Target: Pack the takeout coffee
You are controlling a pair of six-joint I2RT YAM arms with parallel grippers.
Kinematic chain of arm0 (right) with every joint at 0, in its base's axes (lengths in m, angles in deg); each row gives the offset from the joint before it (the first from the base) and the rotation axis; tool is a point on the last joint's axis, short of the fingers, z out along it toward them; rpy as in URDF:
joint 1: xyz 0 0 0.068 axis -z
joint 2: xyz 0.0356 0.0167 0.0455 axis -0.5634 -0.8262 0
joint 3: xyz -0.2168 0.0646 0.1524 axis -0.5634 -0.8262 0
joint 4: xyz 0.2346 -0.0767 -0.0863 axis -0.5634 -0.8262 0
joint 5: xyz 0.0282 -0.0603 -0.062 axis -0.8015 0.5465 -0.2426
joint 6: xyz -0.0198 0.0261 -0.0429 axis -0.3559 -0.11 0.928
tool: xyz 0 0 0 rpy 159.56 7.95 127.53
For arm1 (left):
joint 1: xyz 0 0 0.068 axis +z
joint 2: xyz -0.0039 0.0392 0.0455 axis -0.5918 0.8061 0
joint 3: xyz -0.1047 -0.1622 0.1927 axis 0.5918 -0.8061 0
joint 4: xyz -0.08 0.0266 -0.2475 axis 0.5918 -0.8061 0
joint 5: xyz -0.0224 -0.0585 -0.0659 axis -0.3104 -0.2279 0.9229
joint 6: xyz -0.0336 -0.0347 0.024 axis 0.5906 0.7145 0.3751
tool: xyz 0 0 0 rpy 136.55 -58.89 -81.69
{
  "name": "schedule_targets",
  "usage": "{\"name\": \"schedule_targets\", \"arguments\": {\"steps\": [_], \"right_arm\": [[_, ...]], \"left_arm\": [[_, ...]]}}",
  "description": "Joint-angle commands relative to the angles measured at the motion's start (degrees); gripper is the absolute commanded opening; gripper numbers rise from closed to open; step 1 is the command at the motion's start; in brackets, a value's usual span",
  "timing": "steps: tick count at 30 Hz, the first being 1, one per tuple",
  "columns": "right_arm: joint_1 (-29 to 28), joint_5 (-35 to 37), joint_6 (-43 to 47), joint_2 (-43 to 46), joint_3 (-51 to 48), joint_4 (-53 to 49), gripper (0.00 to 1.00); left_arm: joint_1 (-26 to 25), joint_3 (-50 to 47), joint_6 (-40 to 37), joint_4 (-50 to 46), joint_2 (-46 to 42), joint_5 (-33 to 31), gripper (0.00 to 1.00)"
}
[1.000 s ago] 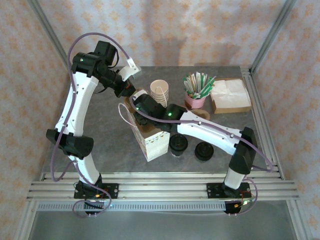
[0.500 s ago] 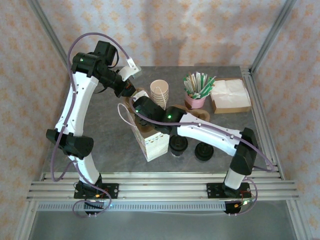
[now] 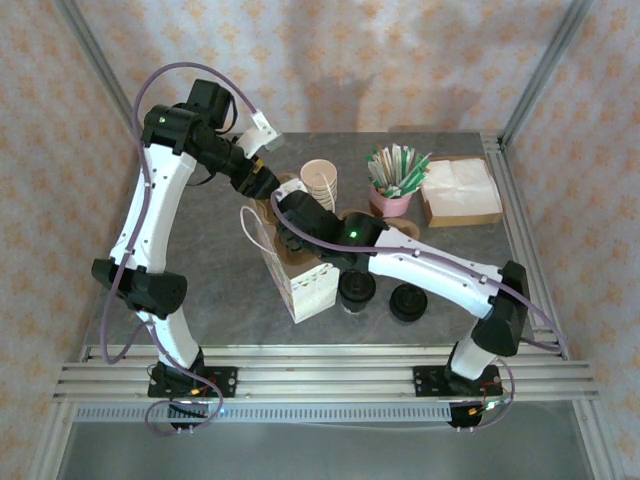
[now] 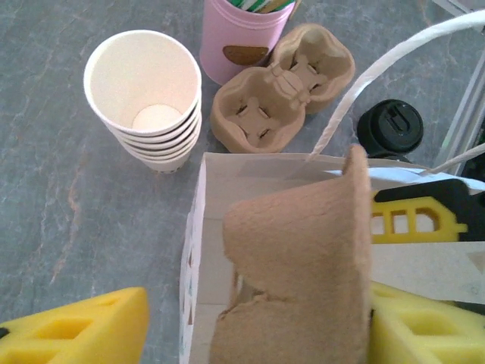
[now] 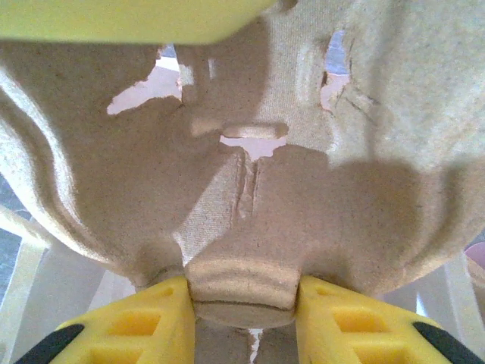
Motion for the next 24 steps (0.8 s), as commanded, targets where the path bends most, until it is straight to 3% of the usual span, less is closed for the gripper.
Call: {"name": "schedule_targets", "arguments": {"steps": [1,4,7,16,24], "right_arm": [[-0.56,-0.63,-1.02,1.69,0.67,-3.20,0.35],[-0.56,-1.41,-1.68,1.30,1.65,-5.53,0.35],[-0.54,-1.90,-2.16,0.76,2.57,-7.71,0.35],[-0.47,-3.55,-4.04,-3.68,10.97,-18.54,0.34],[-0.21,-4.87,-6.18,-8.25,17.81,-26.64,0.34]], "left_arm": [[-0.04,1.53,2.22,2.43,-3.38,0.28,0.75],[-0.05,0.30,4.48,5.26,-4.90,-0.66,0.90],[-0.06,-1.80,7.11,8.88,-6.62,-1.67,0.95],[-0.03,-5.26,19.96,19.17,-8.88,-15.67,0.99],[-0.05,-7.65,27.31,23.35,-9.02,-23.84,0.98]]}}
